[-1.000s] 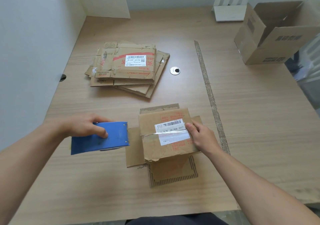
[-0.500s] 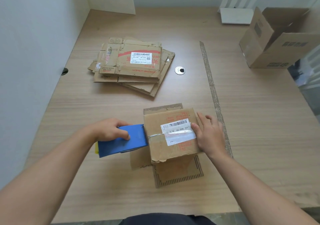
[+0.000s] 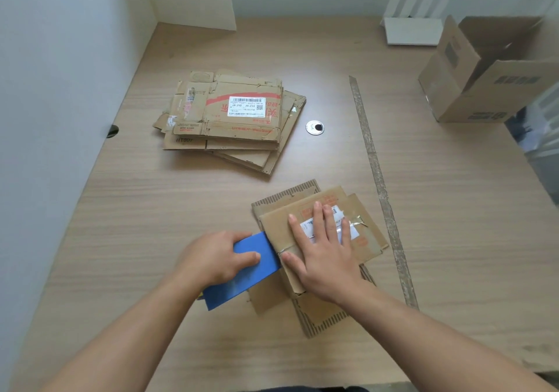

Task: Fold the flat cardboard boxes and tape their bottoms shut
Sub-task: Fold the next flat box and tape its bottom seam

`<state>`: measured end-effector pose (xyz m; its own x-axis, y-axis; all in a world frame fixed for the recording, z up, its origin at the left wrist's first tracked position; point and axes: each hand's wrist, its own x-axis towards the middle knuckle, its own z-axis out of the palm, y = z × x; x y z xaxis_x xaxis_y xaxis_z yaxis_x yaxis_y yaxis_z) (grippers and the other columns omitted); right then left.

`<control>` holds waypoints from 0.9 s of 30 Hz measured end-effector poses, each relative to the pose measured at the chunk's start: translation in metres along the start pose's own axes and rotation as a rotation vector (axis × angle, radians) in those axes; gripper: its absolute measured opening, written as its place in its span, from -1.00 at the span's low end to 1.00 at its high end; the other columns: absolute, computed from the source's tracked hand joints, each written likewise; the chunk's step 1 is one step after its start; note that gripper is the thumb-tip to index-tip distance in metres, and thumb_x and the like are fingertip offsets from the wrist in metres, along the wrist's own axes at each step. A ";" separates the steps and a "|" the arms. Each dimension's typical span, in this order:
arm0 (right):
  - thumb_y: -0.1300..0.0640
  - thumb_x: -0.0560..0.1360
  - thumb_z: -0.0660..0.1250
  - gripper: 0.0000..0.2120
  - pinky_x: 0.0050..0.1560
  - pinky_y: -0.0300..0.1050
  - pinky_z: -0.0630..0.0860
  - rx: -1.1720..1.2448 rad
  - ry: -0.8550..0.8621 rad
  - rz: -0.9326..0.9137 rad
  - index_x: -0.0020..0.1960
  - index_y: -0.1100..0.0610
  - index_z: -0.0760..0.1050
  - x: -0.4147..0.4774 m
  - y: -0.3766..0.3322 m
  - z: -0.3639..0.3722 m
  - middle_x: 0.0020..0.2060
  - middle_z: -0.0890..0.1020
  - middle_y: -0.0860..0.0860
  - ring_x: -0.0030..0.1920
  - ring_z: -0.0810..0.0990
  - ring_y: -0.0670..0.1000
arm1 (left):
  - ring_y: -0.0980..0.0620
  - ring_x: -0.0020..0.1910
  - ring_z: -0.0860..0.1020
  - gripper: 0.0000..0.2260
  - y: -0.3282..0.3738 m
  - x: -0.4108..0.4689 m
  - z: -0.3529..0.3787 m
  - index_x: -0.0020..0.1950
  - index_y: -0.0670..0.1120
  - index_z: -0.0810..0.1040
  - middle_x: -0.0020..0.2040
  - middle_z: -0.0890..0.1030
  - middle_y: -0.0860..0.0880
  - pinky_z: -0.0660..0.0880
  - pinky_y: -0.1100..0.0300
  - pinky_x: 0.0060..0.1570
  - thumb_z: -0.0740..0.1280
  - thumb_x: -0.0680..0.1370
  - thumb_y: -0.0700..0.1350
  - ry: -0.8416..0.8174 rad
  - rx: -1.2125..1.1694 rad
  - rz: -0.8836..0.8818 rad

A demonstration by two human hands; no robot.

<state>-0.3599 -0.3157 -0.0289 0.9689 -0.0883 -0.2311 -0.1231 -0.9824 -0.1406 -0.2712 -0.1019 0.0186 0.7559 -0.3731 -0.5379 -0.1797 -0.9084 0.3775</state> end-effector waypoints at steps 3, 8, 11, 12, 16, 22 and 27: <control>-0.43 0.49 -0.29 -0.30 0.37 0.20 -0.56 -0.011 -0.019 -0.014 0.53 -0.21 -0.41 0.001 0.000 -0.003 0.53 -0.41 0.15 0.42 -0.62 0.09 | 0.11 -0.19 0.57 -0.74 0.014 0.001 -0.005 -0.01 0.30 0.53 -0.19 0.61 0.19 0.52 0.13 -0.20 0.23 0.38 0.32 0.020 0.076 -0.049; -0.45 0.46 -0.35 -0.28 0.33 0.20 -0.62 0.001 -0.036 -0.033 0.53 -0.21 -0.42 0.001 -0.002 -0.004 0.49 -0.48 0.11 0.38 -0.66 0.12 | -0.12 0.04 0.60 -0.69 0.033 0.003 0.027 0.09 0.12 0.53 0.02 0.64 0.02 0.49 0.09 -0.10 0.24 0.47 0.26 0.100 0.232 -0.126; -0.45 0.47 -0.30 -0.27 0.36 0.20 -0.58 0.027 -0.048 -0.047 0.55 -0.22 -0.35 0.002 0.003 -0.009 0.53 -0.43 0.10 0.47 -0.57 0.13 | -0.10 0.09 0.60 -0.62 0.025 -0.003 0.045 0.27 0.25 0.46 0.09 0.64 0.05 0.54 0.07 0.00 0.22 0.48 0.28 0.089 0.166 -0.158; -0.45 0.49 -0.24 -0.28 0.38 0.20 -0.56 0.025 -0.061 -0.068 0.56 -0.22 -0.32 0.002 0.007 -0.012 0.54 -0.41 0.10 0.49 -0.53 0.13 | -0.08 0.08 0.60 -0.60 0.020 -0.006 0.044 0.30 0.31 0.42 0.09 0.64 0.07 0.55 0.08 0.00 0.22 0.47 0.30 0.102 0.128 -0.167; -0.41 0.54 -0.06 -0.35 0.38 0.32 -0.49 -0.044 -0.044 -0.163 0.56 -0.27 -0.12 0.005 0.021 -0.027 0.59 -0.27 0.06 0.54 -0.42 0.17 | 0.00 0.05 0.58 -0.54 -0.002 -0.014 0.022 0.41 0.37 0.32 0.13 0.62 0.13 0.53 0.09 -0.01 0.24 0.51 0.32 0.184 0.016 -0.200; -0.37 0.50 0.05 -0.41 0.32 0.36 -0.03 0.019 0.047 -0.015 0.48 -0.28 0.02 -0.002 0.014 -0.028 0.57 0.03 0.01 0.49 0.00 0.14 | 0.01 0.00 0.54 -0.42 -0.016 -0.027 -0.012 0.45 0.43 0.21 0.11 0.58 0.13 0.53 0.08 -0.03 0.36 0.49 0.24 0.299 -0.125 -0.169; -0.30 0.57 0.11 -0.44 0.42 0.40 -0.14 0.031 0.048 -0.118 0.52 -0.27 0.05 -0.003 0.015 -0.020 0.59 -0.06 0.00 0.55 -0.05 0.16 | -0.01 0.01 0.54 -0.33 -0.011 -0.038 -0.020 0.48 0.42 0.12 0.18 0.57 0.13 0.52 0.07 -0.01 0.40 0.48 0.16 0.378 -0.110 -0.045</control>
<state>-0.3599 -0.3338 -0.0107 0.9862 0.0190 -0.1647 -0.0136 -0.9809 -0.1942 -0.2850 -0.0737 0.0499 0.9438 -0.2188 -0.2477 -0.0882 -0.8890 0.4494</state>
